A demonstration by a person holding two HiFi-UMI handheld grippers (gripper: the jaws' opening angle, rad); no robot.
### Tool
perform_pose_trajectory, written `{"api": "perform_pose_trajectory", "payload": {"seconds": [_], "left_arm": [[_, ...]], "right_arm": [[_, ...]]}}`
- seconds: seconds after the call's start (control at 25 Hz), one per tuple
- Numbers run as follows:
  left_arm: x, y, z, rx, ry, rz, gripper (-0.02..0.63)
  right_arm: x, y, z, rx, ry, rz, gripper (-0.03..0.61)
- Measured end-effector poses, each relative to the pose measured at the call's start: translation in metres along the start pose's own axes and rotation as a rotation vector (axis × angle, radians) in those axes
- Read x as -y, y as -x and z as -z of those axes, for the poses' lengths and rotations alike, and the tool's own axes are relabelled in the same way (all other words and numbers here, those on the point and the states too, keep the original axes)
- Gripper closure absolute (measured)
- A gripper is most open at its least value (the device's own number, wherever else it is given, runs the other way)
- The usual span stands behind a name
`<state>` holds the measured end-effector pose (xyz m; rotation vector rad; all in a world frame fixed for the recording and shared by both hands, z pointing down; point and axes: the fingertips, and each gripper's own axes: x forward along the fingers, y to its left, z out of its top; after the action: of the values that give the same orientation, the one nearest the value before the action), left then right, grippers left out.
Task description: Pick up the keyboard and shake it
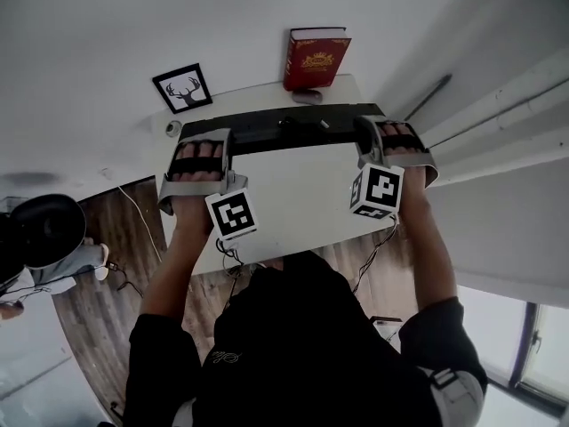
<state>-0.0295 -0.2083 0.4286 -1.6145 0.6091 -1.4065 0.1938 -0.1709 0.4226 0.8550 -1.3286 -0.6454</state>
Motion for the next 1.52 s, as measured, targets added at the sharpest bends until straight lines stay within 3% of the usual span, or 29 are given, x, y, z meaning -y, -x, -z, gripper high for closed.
{"api": "perform_pose_trajectory", "payload": {"seconds": [0.2, 0.36, 0.72, 0.92, 1.2, 1.52], "left_arm": [[-0.04, 0.019, -0.013, 0.027, -0.083, -0.108, 0.523], [-0.05, 0.033, -0.037, 0.09, -0.105, -0.131, 0.523], [-0.081, 0.087, -0.151, 0.319, -0.254, -0.242, 0.515], [-0.095, 0.116, -0.201, 0.402, -0.32, -0.302, 0.514], [-0.113, 0.166, -0.254, 0.485, -0.36, -0.382, 0.518], [-0.121, 0.182, -0.278, 0.588, -0.344, -0.399, 0.525]], "right_arm": [[0.034, 0.018, 0.022, -0.055, -0.011, 0.087, 0.486], [0.043, 0.032, 0.046, -0.124, -0.01, 0.132, 0.486], [0.035, 0.092, 0.159, -0.409, -0.115, 0.2, 0.486], [0.023, 0.137, 0.21, -0.583, -0.191, 0.224, 0.486], [0.01, 0.203, 0.265, -0.806, -0.311, 0.318, 0.486], [0.005, 0.236, 0.285, -0.904, -0.331, 0.3, 0.486]]}}
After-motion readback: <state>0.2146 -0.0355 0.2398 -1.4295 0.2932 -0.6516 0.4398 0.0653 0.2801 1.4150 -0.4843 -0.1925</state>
